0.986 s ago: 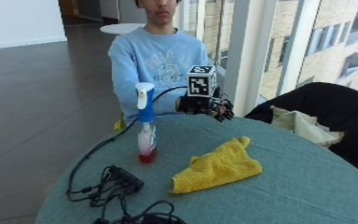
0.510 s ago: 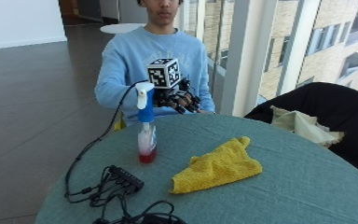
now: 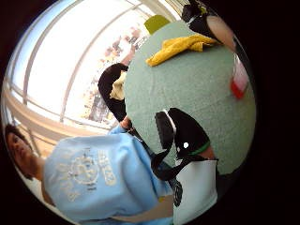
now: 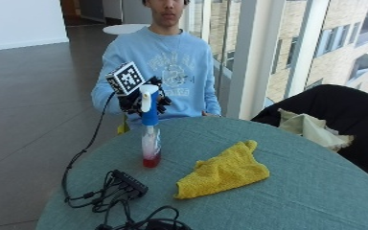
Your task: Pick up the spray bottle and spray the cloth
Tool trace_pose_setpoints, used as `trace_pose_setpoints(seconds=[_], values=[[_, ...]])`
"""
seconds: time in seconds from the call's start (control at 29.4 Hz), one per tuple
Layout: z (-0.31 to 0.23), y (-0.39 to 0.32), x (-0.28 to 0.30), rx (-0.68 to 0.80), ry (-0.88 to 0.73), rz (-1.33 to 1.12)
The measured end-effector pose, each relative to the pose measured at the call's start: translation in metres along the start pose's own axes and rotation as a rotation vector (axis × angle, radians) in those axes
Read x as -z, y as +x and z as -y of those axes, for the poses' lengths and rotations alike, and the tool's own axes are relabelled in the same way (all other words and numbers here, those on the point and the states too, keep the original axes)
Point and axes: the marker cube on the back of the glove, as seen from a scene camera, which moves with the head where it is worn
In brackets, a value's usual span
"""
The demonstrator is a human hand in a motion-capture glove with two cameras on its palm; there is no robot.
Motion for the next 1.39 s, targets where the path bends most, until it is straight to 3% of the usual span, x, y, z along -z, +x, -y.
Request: trace_pose_setpoints(seconds=[0.37, 0.65, 0.92, 1.39], values=[[0.003, 0.049, 0.016, -0.296, 0.186, 0.138], [0.032, 0.083, 0.012, -0.380, 0.302, 0.280], [0.055, 0.084, -0.006, -0.409, 0.307, 0.479], [0.088, 0.078, -0.021, -0.466, 0.441, 0.563]])
